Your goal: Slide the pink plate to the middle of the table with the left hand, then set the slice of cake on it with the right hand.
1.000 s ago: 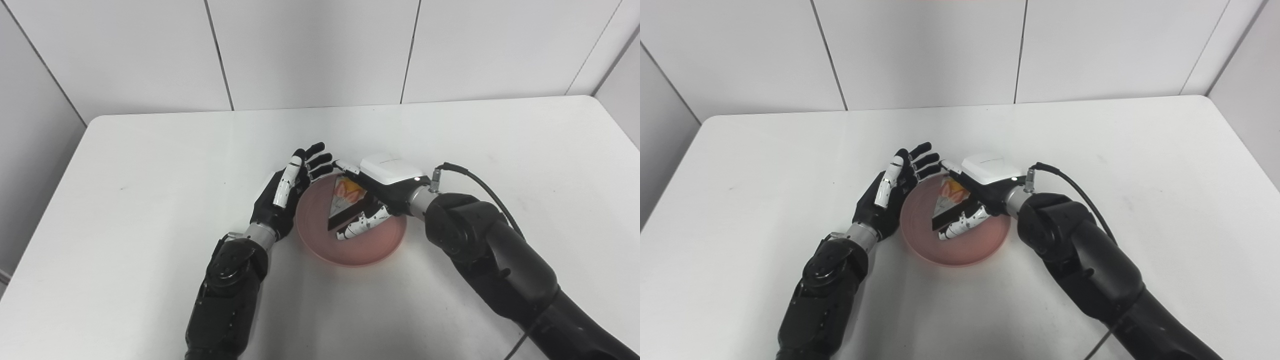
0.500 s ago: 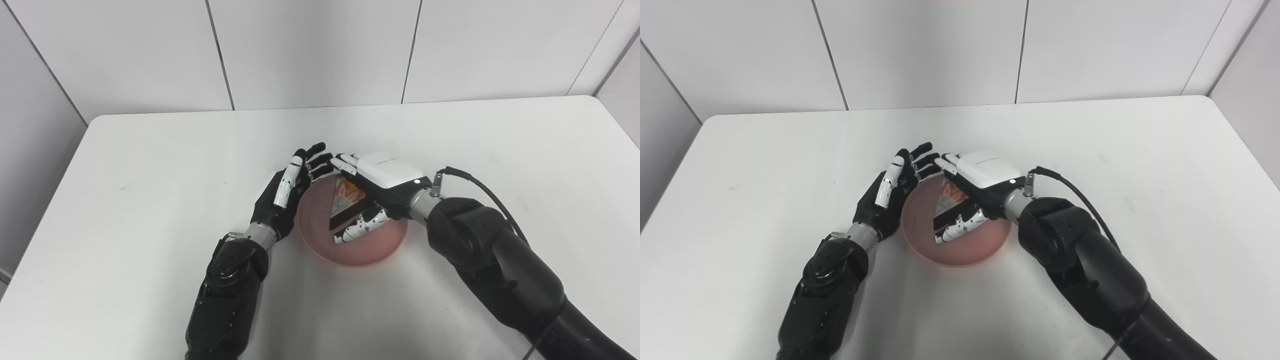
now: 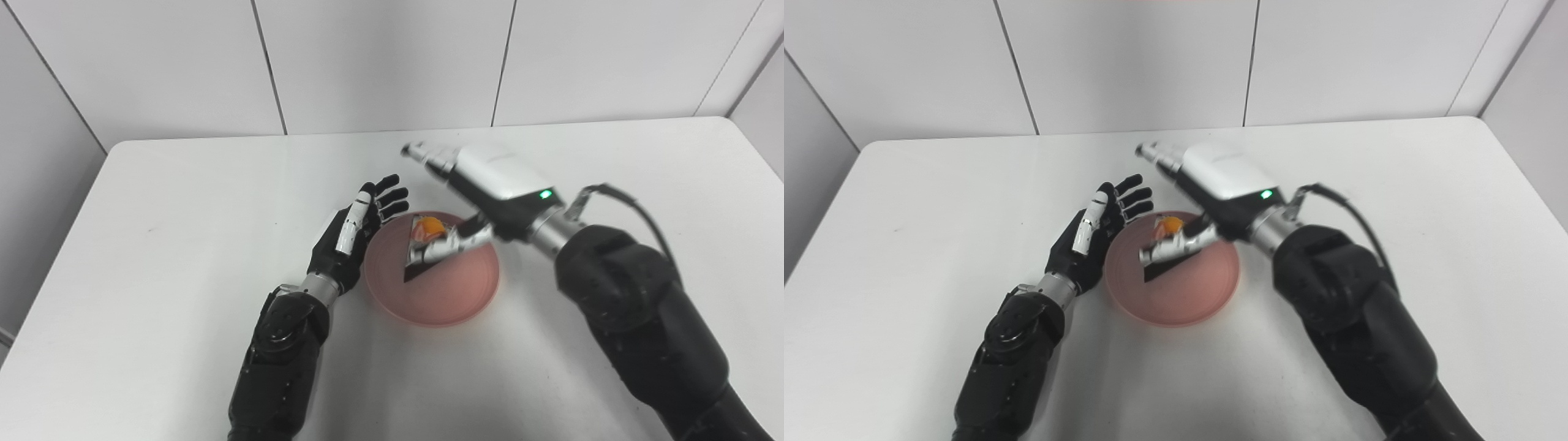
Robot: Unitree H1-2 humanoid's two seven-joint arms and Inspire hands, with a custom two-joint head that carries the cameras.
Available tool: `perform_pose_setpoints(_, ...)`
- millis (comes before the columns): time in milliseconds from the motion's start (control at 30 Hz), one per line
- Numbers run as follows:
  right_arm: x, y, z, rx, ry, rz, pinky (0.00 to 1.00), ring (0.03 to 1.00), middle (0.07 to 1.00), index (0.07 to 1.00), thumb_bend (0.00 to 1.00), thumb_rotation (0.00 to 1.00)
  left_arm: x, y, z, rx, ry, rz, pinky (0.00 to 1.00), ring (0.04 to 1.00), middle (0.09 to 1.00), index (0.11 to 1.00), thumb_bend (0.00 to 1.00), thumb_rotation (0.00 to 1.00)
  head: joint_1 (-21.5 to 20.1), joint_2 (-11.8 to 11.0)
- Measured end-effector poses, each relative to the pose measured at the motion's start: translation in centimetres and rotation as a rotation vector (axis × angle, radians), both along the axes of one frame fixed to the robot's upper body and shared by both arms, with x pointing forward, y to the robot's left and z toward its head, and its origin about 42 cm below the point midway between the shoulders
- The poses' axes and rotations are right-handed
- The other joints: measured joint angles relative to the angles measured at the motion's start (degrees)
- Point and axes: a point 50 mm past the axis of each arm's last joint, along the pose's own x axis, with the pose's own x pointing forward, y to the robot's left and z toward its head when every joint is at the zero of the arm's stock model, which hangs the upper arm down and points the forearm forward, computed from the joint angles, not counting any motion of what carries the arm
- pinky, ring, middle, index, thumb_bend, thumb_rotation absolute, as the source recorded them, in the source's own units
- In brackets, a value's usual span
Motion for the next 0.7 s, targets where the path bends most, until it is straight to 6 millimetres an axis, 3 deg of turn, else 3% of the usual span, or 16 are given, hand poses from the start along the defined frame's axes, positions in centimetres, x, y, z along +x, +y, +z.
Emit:
perform_pose_setpoints(100, 0.2, -1.9, -1.1, 0.186, 0.018, -0.050, 0.89, 0.985, 0.996, 0.998, 0.80, 0.99, -0.4, 0.5, -0.2, 0.016, -0.040, 0.037, 0.96, 0.965, 0.974, 0.965, 0.42, 1.00, 0.1, -0.4)
perform_pose_setpoints(167, 0.2, -3.3, -3.3, 0.345, 0.069, -0.101, 0.97, 0.999, 1.000, 1.000, 0.80, 1.00, -1.1, 1.0, -0.2, 0.021, -0.072, 0.068, 0.99, 0.995, 0.997, 0.995, 0.41, 1.00, 0.2, -0.9)
perform_pose_setpoints(233, -0.3, -4.6, -6.8, 0.473, 0.143, -0.175, 0.98, 1.000, 1.000, 1.000, 0.76, 1.00, -2.0, 1.6, -0.6, 0.049, -0.107, 0.092, 1.00, 0.999, 0.999, 0.999, 0.40, 1.00, 0.4, -1.1)
perform_pose_setpoints(333, -1.8, -5.2, -11.1, 0.625, 0.207, -0.217, 0.99, 1.000, 1.000, 1.000, 0.76, 1.00, -2.8, 2.5, -1.0, 0.094, -0.148, 0.133, 1.00, 1.000, 1.000, 1.000, 0.41, 1.00, 0.7, -1.1)
perform_pose_setpoints(400, -2.8, -5.2, -13.1, 0.744, 0.219, -0.238, 1.00, 1.000, 1.000, 1.000, 0.74, 1.00, -3.4, 3.1, -1.2, 0.111, -0.166, 0.156, 1.00, 1.000, 1.000, 1.000, 0.42, 1.00, 0.7, -1.3)
perform_pose_setpoints(533, -4.1, -4.5, -15.6, 0.856, 0.232, -0.254, 1.00, 1.000, 1.000, 1.000, 0.62, 1.00, -4.8, 4.2, -1.4, 0.131, -0.187, 0.183, 1.00, 1.000, 1.000, 1.000, 0.42, 1.00, 0.9, -1.6)
perform_pose_setpoints(700, -5.1, -4.2, -16.6, 0.907, 0.229, -0.235, 1.00, 1.000, 1.000, 1.000, 0.52, 1.00, -6.1, 4.6, -1.6, 0.139, -0.197, 0.203, 1.00, 1.000, 1.000, 0.994, 0.43, 1.00, 1.2, -1.6)
